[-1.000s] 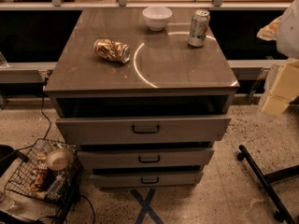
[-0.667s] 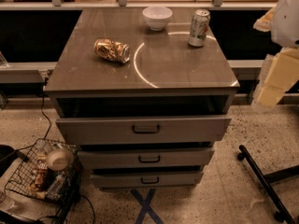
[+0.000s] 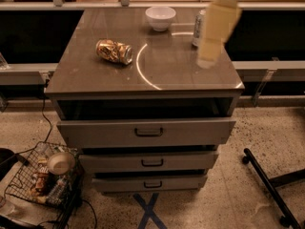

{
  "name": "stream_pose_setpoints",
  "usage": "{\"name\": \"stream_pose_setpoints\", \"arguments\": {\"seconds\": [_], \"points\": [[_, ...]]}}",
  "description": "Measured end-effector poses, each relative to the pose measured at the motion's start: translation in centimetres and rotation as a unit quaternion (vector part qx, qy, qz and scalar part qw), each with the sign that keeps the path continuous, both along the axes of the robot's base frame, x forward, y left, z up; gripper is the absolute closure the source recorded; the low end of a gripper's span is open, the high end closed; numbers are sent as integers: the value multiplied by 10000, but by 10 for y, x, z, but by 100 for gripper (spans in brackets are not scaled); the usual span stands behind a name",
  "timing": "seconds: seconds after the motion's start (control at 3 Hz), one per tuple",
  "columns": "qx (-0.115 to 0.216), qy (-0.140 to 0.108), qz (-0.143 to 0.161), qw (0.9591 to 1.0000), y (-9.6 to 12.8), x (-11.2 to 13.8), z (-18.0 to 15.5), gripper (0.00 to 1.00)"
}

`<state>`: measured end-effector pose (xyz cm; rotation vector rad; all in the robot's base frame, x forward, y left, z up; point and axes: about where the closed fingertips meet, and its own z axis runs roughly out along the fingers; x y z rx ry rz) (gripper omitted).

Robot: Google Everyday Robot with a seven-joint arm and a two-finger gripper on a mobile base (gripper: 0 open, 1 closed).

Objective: Place orange can upright

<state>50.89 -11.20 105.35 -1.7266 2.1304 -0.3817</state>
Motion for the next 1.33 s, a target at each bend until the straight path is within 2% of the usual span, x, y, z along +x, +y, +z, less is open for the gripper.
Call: {"name": "stream_pose_setpoints", "arguments": {"seconds": [0.33, 0.67, 1.0, 1.33], "points": [[-204, -307, -49, 9993, 49, 55, 8, 0], [-386, -578, -52, 9976, 109, 125, -3, 0], [-327, -677, -18, 9972, 113, 130, 0, 0], [-224, -637, 11, 9977, 125, 143, -11, 0]]}}
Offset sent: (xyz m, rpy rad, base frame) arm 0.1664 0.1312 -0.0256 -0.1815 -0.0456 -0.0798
